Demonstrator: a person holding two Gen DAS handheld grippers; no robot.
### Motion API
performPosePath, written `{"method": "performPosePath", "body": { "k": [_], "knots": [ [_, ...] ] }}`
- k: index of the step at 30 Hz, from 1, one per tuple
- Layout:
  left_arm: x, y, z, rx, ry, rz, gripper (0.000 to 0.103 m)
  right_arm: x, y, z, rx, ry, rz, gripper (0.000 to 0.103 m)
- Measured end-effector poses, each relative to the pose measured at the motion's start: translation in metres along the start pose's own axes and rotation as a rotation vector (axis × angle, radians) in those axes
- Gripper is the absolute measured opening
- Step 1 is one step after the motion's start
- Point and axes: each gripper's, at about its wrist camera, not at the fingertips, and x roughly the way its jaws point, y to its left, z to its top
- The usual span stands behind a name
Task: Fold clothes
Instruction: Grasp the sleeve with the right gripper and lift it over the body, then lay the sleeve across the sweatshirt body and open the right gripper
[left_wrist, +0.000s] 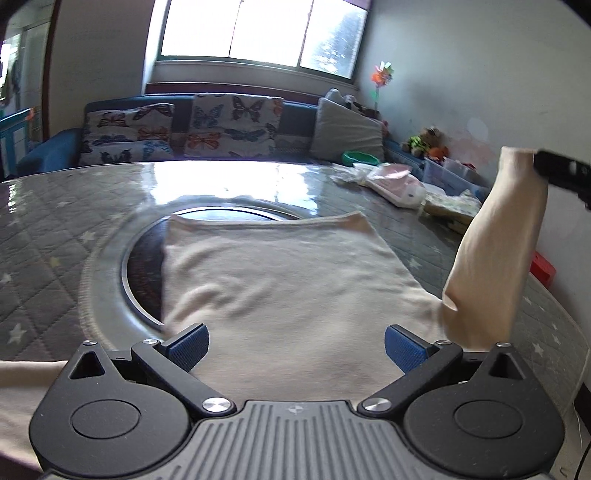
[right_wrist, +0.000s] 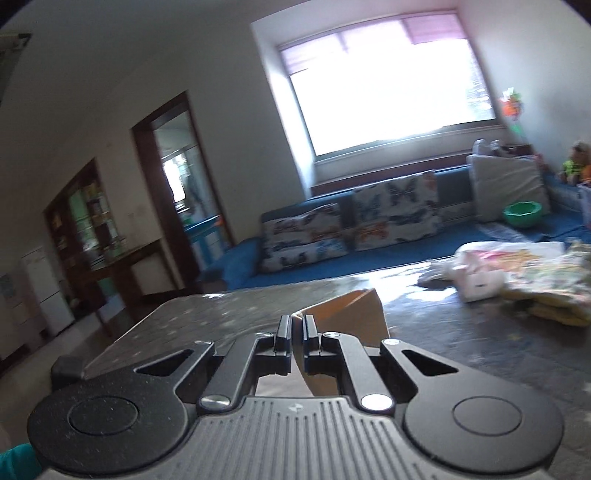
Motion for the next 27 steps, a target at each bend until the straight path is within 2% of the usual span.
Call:
{"method": "performPosePath", "body": {
  "k": [4,11,13,15,19,22,27],
  "knots": [
    [-0.01,0.026,-0.001,-0.05,-0.02,0.04,0.103,0.033,0.032,-0.016,-0.023,0.094,0.091,0.005],
    [-0.019,0.051,-0.006,-0.109,-0.032,0.085,0.103,0.082,0.068,-0.061,-0.061,0.28,0.173,0.006],
    [-0.019,0.055,-0.006,-0.124,-0.034,0.089,0.103,0.082,0.072,-0.065,-0.073,0.293,0.187,0.011],
    [-0.019,0.057,-0.006,-0.133,-0.035,0.091,0.103,0.082,0.075,-0.07,-0.085,0.304,0.2,0.012],
    [-0.018,0.054,-0.003,-0.131,-0.036,0.073,0.103,0.069,0.065,-0.065,-0.112,0.311,0.169,0.014],
    [-0.017,0.046,-0.002,-0.12,-0.036,0.029,0.103,0.057,0.044,-0.066,-0.137,0.333,0.086,0.014],
    [-0.008,0.02,-0.002,-0.067,-0.016,-0.065,0.103,0.045,-0.006,-0.081,-0.091,0.415,-0.044,0.015]
  ]
}}
